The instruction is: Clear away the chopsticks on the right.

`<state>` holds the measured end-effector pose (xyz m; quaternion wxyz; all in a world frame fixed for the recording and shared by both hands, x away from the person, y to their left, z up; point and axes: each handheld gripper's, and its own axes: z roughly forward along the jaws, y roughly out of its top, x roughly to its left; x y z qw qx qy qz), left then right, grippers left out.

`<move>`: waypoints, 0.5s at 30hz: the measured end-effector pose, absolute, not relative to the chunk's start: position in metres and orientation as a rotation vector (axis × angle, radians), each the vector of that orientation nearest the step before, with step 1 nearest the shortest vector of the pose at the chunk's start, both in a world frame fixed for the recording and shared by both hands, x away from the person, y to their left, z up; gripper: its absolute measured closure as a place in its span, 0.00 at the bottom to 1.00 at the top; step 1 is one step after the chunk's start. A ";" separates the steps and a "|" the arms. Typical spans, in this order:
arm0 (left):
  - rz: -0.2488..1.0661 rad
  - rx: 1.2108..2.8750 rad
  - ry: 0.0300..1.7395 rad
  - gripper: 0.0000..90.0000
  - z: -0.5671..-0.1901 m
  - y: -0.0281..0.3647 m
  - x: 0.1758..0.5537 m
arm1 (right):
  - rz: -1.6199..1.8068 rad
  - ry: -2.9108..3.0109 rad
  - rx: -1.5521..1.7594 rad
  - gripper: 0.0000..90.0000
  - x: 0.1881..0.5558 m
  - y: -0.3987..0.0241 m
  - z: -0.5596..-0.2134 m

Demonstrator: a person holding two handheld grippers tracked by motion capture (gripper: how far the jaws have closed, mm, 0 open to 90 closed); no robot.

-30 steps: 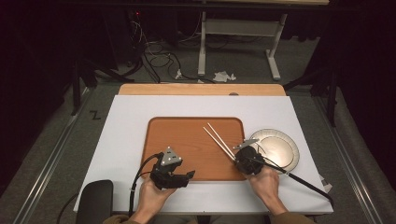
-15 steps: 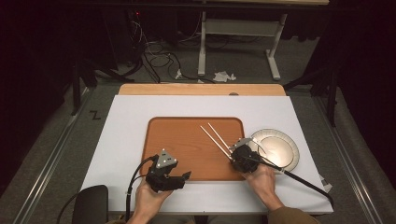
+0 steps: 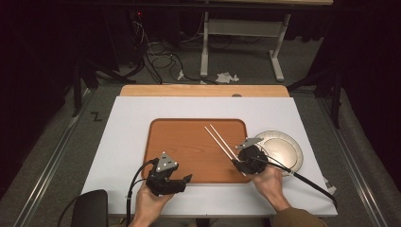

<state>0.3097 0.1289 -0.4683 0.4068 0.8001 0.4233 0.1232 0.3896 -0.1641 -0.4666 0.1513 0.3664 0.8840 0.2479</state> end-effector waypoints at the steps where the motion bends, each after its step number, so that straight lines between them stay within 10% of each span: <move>1: 0.311 2.017 1.068 0.41 -0.468 0.129 0.310 | 0.715 2.534 1.058 0.75 0.389 -0.165 -0.465; 15: 0.305 2.010 1.049 0.41 -0.466 0.126 0.306 | 0.869 2.485 1.008 0.70 0.366 -0.192 -0.443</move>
